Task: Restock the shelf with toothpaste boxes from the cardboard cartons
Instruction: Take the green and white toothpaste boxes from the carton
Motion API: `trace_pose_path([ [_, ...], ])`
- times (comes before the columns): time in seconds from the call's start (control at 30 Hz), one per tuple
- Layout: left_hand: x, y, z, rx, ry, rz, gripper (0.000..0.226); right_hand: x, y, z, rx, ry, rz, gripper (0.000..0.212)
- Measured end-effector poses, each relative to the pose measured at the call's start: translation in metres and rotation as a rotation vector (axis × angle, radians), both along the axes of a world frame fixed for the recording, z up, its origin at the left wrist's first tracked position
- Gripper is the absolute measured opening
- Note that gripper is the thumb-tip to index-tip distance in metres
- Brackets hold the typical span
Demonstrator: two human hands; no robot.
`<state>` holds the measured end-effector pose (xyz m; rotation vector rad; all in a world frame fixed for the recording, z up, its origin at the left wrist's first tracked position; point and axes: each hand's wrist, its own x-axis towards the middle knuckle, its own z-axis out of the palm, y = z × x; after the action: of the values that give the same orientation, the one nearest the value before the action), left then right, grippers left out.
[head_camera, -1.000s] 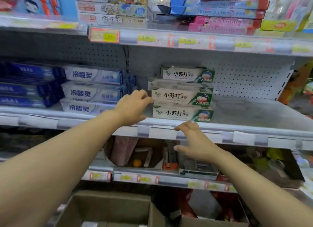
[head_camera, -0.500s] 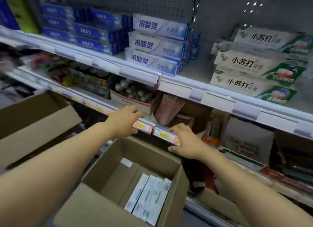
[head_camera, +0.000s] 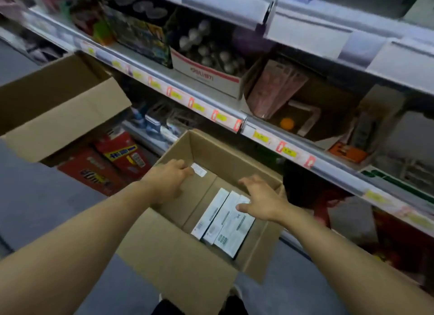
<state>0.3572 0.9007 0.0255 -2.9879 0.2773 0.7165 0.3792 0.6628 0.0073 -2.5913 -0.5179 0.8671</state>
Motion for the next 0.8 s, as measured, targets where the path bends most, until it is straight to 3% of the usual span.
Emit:
trace_pose_path([
  [0.2,0.037,0.002,-0.068,0.034,0.08,-0.186,0.059,-0.001,0.013,-0.053,0.003,0.1,-0.15,0.063],
  [0.4,0.066,0.008,-0.152,0.052,0.238,-0.512,0.061,-0.012,0.042,-0.113,-0.031,0.218,-0.373,0.066],
  [0.63,0.089,0.013,-0.249,0.079,0.23,-0.88,0.06,-0.025,0.069,-0.176,-0.062,0.218,-0.712,0.062],
  [0.8,0.095,0.002,-0.313,-0.022,0.184,-1.086,0.065,-0.037,0.076,-0.212,-0.1,0.192,-0.912,0.063],
])
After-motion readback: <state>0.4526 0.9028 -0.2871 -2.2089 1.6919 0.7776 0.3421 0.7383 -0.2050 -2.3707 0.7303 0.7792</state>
